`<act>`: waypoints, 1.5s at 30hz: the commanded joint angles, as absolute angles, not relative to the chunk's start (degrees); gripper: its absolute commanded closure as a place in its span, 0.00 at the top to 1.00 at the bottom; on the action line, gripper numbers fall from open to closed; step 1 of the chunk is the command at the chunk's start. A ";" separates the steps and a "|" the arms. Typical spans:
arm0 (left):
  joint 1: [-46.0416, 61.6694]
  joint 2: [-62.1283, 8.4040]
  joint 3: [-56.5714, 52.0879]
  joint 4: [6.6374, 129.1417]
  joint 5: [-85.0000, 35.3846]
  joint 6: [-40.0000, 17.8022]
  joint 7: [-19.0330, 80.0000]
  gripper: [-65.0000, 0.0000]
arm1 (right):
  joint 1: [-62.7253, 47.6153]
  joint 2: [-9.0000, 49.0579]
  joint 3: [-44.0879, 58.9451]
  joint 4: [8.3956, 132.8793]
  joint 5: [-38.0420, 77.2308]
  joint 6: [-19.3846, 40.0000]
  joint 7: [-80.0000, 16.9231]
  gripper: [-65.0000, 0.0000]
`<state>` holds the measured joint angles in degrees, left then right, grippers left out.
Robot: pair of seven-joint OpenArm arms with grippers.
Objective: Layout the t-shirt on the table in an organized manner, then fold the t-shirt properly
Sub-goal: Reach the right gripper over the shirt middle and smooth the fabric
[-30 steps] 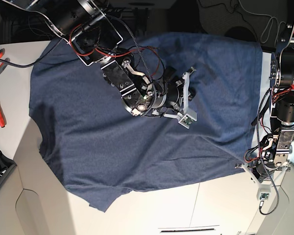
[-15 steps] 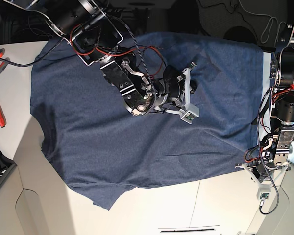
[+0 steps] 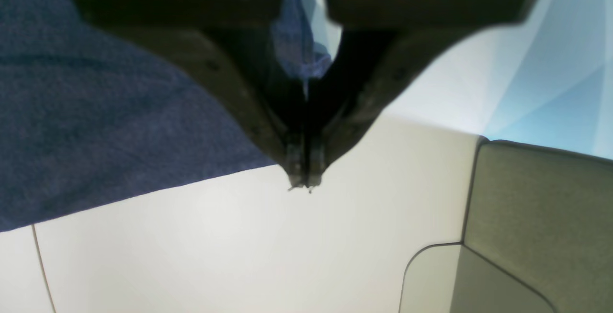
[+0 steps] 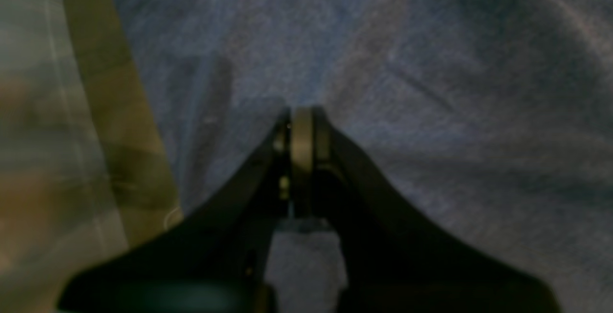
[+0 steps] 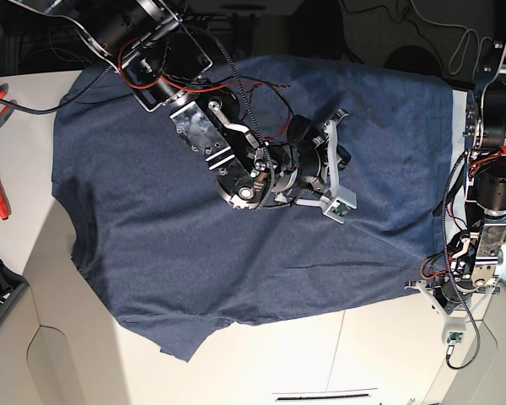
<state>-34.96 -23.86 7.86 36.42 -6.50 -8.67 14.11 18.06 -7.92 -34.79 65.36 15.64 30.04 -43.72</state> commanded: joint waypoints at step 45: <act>-36.62 -24.77 7.70 37.36 -6.44 -8.62 13.13 0.00 | 20.01 -8.58 -34.48 64.34 12.84 30.44 -48.97 0.00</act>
<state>-34.92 -23.94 7.86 36.42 -6.48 -8.67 14.13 18.46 -7.79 -34.72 62.96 12.14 30.26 -50.19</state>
